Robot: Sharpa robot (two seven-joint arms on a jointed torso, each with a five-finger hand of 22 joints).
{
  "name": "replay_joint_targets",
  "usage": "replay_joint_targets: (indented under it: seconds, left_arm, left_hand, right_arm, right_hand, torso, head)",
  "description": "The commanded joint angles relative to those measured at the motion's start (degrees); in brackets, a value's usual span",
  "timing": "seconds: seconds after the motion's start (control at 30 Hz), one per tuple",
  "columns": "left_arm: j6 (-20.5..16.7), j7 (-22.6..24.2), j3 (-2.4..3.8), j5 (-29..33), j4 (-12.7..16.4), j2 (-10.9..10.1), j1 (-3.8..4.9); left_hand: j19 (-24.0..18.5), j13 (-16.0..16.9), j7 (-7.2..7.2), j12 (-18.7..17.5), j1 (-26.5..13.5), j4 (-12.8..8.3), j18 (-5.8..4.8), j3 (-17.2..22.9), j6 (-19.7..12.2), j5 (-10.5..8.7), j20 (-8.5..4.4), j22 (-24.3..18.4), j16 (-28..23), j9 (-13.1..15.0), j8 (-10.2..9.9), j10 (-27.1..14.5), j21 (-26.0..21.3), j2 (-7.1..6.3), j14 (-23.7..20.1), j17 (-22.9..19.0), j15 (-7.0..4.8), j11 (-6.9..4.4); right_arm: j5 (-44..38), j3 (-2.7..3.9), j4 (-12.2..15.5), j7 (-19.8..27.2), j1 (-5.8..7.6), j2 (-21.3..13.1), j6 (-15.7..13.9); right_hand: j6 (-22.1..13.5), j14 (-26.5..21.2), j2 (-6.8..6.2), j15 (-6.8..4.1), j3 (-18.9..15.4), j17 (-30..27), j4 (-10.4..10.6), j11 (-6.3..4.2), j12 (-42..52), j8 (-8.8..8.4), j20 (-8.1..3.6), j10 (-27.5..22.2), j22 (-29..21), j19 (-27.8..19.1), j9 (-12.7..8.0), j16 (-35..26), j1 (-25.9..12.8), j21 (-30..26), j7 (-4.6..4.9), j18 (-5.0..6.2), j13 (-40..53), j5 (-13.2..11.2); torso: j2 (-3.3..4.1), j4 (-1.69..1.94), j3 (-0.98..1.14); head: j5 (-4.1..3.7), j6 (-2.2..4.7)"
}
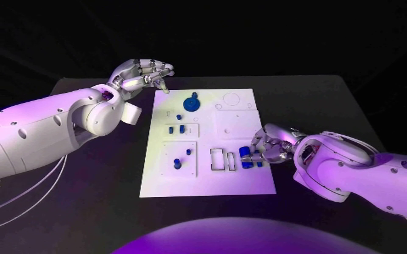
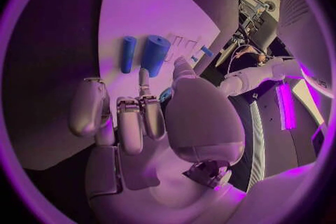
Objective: Assemble the parts on the task board
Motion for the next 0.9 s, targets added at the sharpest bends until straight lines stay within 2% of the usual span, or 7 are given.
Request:
replay_joint_targets:
  seconds: [0.03, 0.47, 0.9]
  left_arm:
    - [0.54, 0.13, 0.01, 0.28, 0.01, 0.00, 0.00]
    - [0.40, 0.18, 0.01, 0.10, -0.26, -0.09, -0.01]
    - [0.50, 0.15, 0.01, 0.10, -0.20, -0.24, -0.01]
  left_hand:
    - [0.40, -0.05, 3.12, 0.32, -0.24, 0.44, 0.72, -0.04, -0.54, -0.05, 0.18, -0.09, 0.02, -0.08, 0.35, -0.47, -0.31, 0.13, -0.32, 0.12, 0.22, -0.07]
    - [0.40, -0.04, 3.12, 0.35, -0.26, 0.46, 0.72, -0.05, -0.55, -0.05, 0.18, -0.10, 0.02, -0.08, 0.37, -0.48, -0.32, 0.13, -0.32, 0.13, 0.22, -0.07]
    - [0.40, -0.04, 3.12, 0.35, -0.26, 0.46, 0.72, -0.05, -0.55, -0.05, 0.18, -0.10, 0.02, -0.08, 0.37, -0.48, -0.32, 0.13, -0.32, 0.13, 0.22, -0.07]
  right_arm:
    - [-1.82, 0.00, -0.42, -1.60, -0.13, 0.45, 0.01]
    - [-3.52, 0.00, -2.50, -2.14, -1.08, 2.63, 0.81]
    - [-4.08, -0.01, -3.78, -3.05, -2.36, 4.76, 2.57]
  right_hand:
    - [0.16, 4.88, 0.37, -0.13, -0.38, 10.00, 0.08, -0.13, -0.38, 0.22, -0.03, 0.80, 8.66, 0.21, 0.06, 0.04, 0.03, -0.20, -0.15, -0.06, 7.42, 0.24]
    - [0.21, 4.88, 0.42, -0.14, -0.44, 9.98, 0.06, -0.14, -0.35, 0.26, -0.04, 0.83, 8.66, 0.20, 0.11, 0.03, 0.05, -0.23, -0.17, -0.05, 7.47, 0.24]
    - [0.45, 4.86, 0.65, -0.22, -0.56, 9.91, -0.06, -0.24, -0.45, 0.45, -0.08, 0.80, 8.65, 0.16, 0.37, -0.01, 0.73, -0.39, -0.29, -0.03, 7.43, 0.24]
  torso:
    - [0.00, -0.06, 0.02]
    - [-0.01, -0.08, -0.02]
    - [-0.03, -0.08, -0.07]
  head:
    - [0.11, 0.00]
    - [0.53, -0.19]
    - [0.59, -0.35]
